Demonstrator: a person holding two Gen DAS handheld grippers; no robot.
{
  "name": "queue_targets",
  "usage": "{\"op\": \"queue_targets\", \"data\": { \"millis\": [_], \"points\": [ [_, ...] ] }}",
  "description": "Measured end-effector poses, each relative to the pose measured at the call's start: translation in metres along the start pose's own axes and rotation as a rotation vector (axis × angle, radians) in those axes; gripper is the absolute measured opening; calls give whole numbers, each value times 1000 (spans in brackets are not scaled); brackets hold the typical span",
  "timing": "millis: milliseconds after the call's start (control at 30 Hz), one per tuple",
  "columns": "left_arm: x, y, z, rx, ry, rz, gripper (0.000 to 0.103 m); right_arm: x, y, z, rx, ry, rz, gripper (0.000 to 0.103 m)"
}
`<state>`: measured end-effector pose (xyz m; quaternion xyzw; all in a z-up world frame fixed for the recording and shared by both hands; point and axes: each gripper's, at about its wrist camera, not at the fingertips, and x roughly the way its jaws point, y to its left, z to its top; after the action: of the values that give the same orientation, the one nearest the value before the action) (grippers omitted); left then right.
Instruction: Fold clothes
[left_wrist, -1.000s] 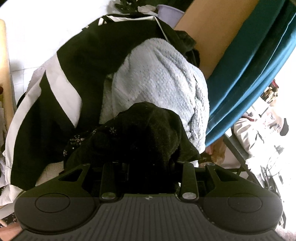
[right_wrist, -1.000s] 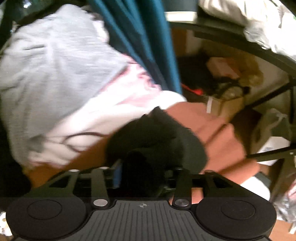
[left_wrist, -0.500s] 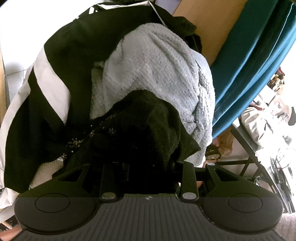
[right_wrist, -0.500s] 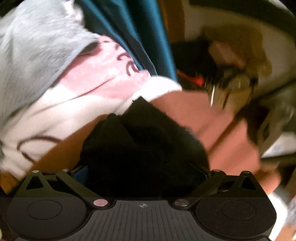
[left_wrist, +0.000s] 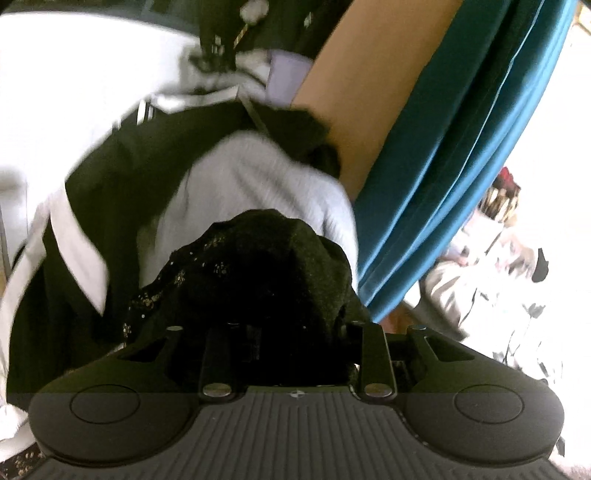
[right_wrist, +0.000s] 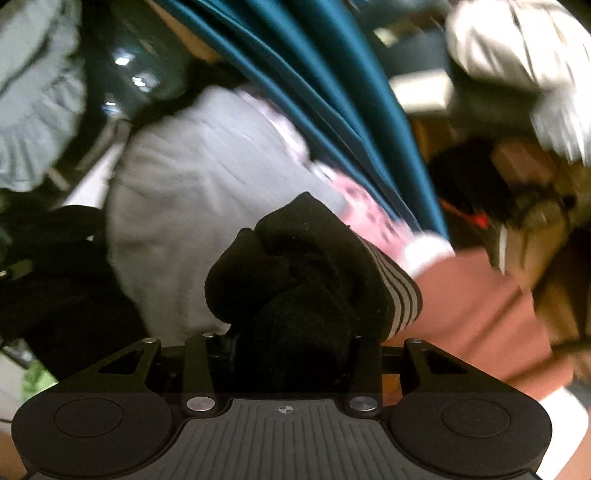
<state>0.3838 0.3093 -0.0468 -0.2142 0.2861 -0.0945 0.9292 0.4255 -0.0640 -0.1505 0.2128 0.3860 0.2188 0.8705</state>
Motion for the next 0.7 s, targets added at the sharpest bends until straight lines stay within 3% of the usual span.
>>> {"op": "queue_targets", "data": {
  "millis": [200,367,533,700],
  "points": [
    [-40,-46,13,5,-148,13,30,-52,35,44,-136,-89,119,36],
    [-79,-78,19,46,-221,-50,30,-112,67,59,-200,-210,154,36],
    [-109,-97,12,97,-204,-132,30,-171,102,45,-238,-349,122,36],
    [-128,-111,-12,150,-116,-234,30,-233,146,12,-288,-461,25,36]
  ]
}}
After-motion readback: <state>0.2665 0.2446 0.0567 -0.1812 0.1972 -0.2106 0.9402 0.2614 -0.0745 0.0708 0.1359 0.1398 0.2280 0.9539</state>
